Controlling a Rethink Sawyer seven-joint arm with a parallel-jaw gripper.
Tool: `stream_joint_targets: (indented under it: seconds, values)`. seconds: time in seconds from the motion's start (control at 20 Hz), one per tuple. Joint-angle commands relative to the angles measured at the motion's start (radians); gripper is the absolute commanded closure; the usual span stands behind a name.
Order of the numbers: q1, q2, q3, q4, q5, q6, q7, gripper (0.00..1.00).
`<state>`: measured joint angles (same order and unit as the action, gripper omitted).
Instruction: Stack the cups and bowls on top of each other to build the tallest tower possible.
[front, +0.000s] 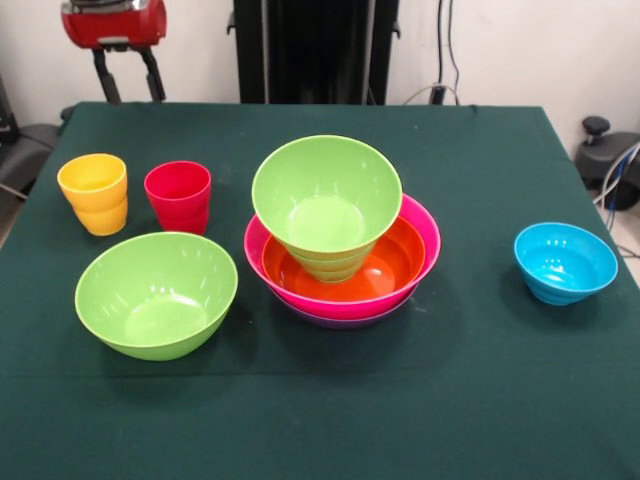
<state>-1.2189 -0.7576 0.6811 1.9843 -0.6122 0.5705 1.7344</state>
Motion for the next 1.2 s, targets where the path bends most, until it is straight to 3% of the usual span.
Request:
stream_joint_targets:
  seconds: [0.05, 0.65, 1.2]
  values:
    - [0.092, 0.132, 0.004, -0.142, -0.048, 0.074, -0.121, 0.0]
    - [0.095, 0.245, 0.002, -0.292, -0.045, 0.132, -0.212, 0.0]
    - [0.053, 0.226, 0.028, -0.287, -0.032, 0.186, -0.255, 0.0]
